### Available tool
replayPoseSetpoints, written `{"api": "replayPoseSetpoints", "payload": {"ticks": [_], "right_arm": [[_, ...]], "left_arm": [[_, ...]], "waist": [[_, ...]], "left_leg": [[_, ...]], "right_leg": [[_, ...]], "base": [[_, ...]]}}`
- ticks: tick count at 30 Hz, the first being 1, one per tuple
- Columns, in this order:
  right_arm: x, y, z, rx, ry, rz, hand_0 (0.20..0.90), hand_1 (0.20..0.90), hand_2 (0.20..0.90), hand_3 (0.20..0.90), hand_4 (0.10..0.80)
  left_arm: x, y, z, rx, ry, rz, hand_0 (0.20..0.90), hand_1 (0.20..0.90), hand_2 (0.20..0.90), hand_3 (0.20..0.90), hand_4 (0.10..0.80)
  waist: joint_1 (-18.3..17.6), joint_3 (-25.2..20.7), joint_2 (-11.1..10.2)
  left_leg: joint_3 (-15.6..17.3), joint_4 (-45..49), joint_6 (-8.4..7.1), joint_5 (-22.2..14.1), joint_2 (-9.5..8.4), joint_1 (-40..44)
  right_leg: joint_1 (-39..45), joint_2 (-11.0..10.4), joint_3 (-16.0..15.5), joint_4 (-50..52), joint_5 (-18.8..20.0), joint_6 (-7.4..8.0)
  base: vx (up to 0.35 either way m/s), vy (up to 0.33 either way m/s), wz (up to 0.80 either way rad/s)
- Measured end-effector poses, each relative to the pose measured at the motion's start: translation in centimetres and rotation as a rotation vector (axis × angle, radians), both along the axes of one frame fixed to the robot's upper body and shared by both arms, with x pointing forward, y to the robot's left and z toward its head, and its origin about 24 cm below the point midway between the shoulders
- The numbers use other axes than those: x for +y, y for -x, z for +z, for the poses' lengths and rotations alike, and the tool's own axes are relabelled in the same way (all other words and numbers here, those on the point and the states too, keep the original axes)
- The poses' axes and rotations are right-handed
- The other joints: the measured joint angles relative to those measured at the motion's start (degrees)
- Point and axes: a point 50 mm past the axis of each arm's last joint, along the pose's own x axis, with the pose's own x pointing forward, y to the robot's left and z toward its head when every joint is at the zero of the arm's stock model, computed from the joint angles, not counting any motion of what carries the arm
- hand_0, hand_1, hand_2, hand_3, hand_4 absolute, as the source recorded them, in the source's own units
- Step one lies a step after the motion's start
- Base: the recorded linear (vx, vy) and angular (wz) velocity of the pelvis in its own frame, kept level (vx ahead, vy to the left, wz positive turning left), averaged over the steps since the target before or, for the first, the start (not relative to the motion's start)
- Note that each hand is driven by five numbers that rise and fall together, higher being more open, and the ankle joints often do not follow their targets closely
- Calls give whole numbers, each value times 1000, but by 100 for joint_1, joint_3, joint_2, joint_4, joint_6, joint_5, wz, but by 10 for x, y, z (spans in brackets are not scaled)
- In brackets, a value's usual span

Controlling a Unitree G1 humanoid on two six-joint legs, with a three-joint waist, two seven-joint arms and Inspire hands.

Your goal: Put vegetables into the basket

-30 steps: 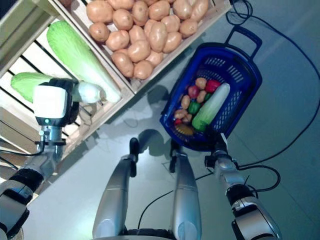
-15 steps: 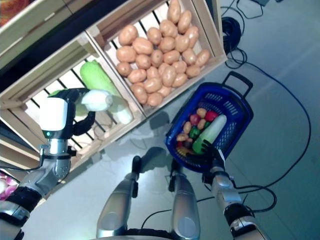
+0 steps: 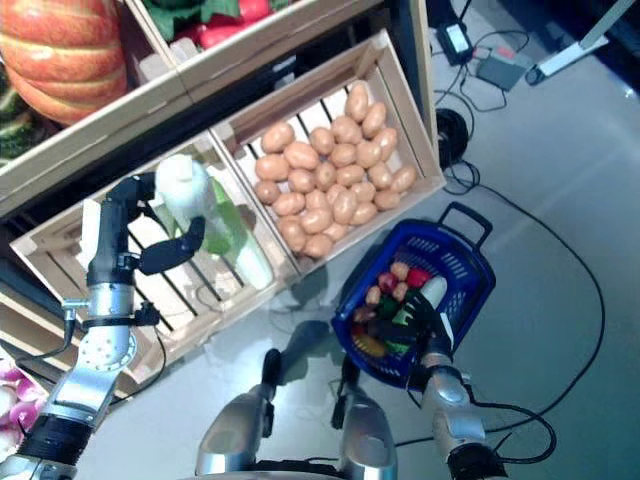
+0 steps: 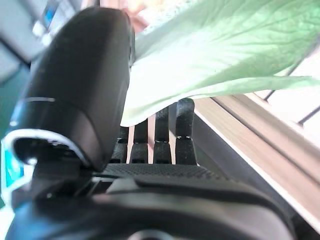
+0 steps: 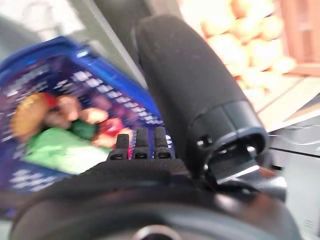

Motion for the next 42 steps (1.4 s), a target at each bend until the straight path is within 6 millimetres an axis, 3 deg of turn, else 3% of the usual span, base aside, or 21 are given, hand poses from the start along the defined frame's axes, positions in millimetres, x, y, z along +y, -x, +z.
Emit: {"api": "replayPoseSetpoints", "payload": {"ticks": [5,10,14,21,30,42], "right_arm": [[12,-1,3,-31,-64,63,900,900,900,900,800],[29,2,8,-86,-273,154,900,900,900,900,800],[44,1,21,-152,-393,296,900,900,900,900,800],[51,-8,58,-225,-359,642,900,900,900,900,800],[46,-13,83,-242,-266,750,900,900,900,900,800],[53,-11,89,-222,-239,832,900,900,900,900,800]], "left_arm": [[-10,0,-9,41,303,-161,300,300,300,300,400],[-16,-2,-17,115,405,-263,300,300,300,300,400],[-27,-3,-25,180,477,-353,300,300,300,300,400],[-49,-8,-31,277,449,-491,300,300,300,300,400],[-45,-14,-20,287,333,-493,300,300,300,300,400],[-44,-16,-12,298,188,-510,300,300,300,300,400]], "waist": [[-15,-478,-24],[-9,-932,-95],[-107,-987,-109],[-163,-1070,-131],[-155,-1345,-136],[-109,-1471,-133]], "left_leg": [[-11,-169,1,-1,10,289],[46,-251,3,0,1,395],[74,-341,68,44,-8,514],[222,-423,86,61,-5,725],[240,-435,85,66,2,743],[261,-447,86,66,3,745]], "right_leg": [[364,29,-67,-240,31,36],[488,56,23,-468,148,51],[595,63,70,-585,238,57],[723,79,232,-647,310,55],[726,90,251,-649,319,50],[714,90,263,-650,318,50]], "base": [[91,-64,9],[20,-23,-6],[-22,11,-9],[12,-14,-12],[0,0,0],[0,0,0]]}}
